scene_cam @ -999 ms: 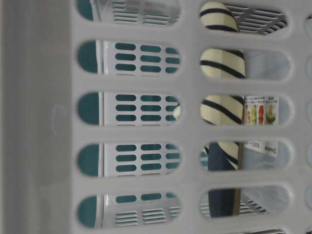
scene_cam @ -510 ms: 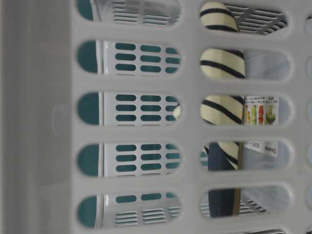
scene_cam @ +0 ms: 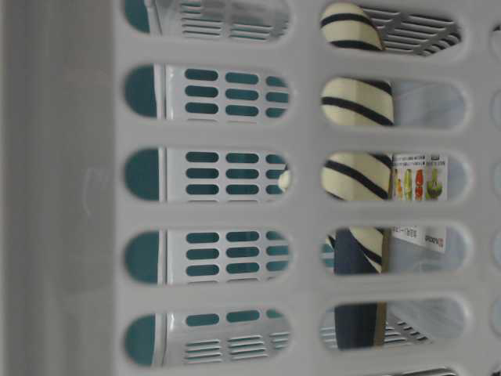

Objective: Pick up the blue cloth from the shopping basket with the left arm.
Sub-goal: 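Lift the pinched blue cloth upward out of the basket with left gripper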

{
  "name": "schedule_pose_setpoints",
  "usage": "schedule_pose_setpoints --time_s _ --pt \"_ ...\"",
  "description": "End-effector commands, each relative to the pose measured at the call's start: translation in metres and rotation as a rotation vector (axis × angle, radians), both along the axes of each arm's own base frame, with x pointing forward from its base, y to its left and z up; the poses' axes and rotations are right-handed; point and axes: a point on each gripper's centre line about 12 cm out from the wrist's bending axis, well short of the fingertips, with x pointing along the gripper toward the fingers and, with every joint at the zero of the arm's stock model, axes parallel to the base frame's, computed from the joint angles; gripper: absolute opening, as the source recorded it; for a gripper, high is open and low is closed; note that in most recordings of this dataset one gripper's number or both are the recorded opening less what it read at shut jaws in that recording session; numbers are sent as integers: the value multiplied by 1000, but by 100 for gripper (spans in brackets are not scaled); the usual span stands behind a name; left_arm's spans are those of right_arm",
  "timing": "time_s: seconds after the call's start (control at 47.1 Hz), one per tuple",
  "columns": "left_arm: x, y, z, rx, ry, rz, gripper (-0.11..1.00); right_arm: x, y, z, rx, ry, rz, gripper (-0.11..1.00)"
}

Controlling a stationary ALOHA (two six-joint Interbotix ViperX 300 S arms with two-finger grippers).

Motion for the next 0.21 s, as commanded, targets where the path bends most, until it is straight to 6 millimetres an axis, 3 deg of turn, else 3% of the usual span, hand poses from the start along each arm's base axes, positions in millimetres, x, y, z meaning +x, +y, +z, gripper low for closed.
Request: schedule_pose_setpoints --time_s 0.0,0.191 --pt "-8 1 18 -4 -44 2 18 1 0 5 3 -21 -1 76" --pt "-10 2 16 -2 -26 3 18 1 0 8 1 -57 -3 75"
